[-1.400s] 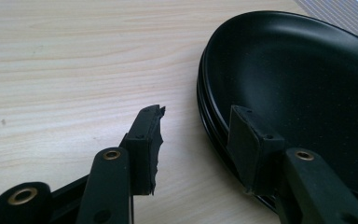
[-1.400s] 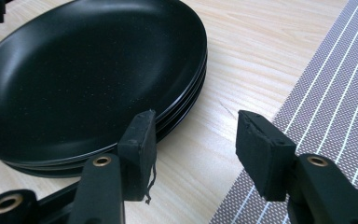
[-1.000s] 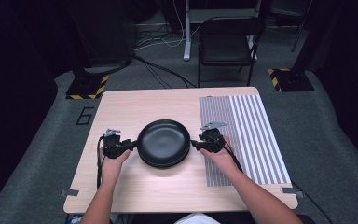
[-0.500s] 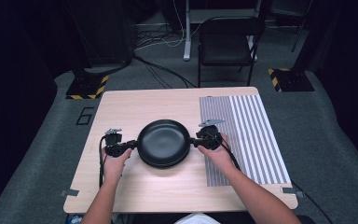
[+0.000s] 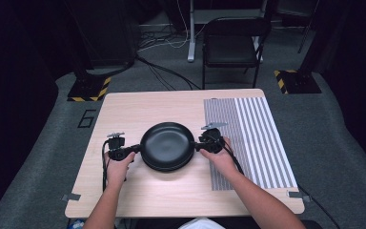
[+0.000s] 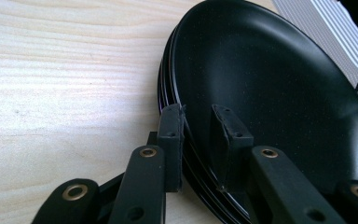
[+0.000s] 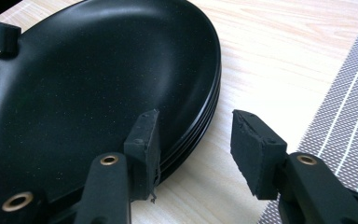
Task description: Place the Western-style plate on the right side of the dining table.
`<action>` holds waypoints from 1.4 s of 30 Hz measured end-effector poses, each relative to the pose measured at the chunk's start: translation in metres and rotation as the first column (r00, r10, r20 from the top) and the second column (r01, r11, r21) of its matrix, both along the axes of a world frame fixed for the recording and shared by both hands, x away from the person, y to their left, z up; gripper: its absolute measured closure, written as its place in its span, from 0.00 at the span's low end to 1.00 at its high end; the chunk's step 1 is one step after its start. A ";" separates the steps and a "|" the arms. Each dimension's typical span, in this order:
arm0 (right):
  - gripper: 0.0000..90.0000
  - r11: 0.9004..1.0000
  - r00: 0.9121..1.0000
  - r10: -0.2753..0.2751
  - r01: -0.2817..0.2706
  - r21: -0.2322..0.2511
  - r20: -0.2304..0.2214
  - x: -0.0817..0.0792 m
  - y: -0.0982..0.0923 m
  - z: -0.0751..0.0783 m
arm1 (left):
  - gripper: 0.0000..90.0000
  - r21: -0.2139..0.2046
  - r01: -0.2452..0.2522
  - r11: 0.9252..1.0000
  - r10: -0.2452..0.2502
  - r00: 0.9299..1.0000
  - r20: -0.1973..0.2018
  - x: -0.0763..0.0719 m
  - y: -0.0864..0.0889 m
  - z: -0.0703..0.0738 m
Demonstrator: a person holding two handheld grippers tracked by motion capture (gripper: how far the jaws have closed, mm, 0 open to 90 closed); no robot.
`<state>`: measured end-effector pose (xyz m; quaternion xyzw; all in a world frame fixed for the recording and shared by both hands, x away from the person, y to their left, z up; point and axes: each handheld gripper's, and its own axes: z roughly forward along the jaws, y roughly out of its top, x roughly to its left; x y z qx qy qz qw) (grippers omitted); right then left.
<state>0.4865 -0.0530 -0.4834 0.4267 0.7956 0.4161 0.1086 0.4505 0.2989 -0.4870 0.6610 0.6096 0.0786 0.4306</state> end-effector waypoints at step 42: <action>0.70 0.992 0.989 -0.058 0.072 0.101 -0.138 0.007 -0.001 -0.007 | 0.87 0.021 0.008 1.000 -0.008 1.000 0.004 0.005 -0.015 -0.002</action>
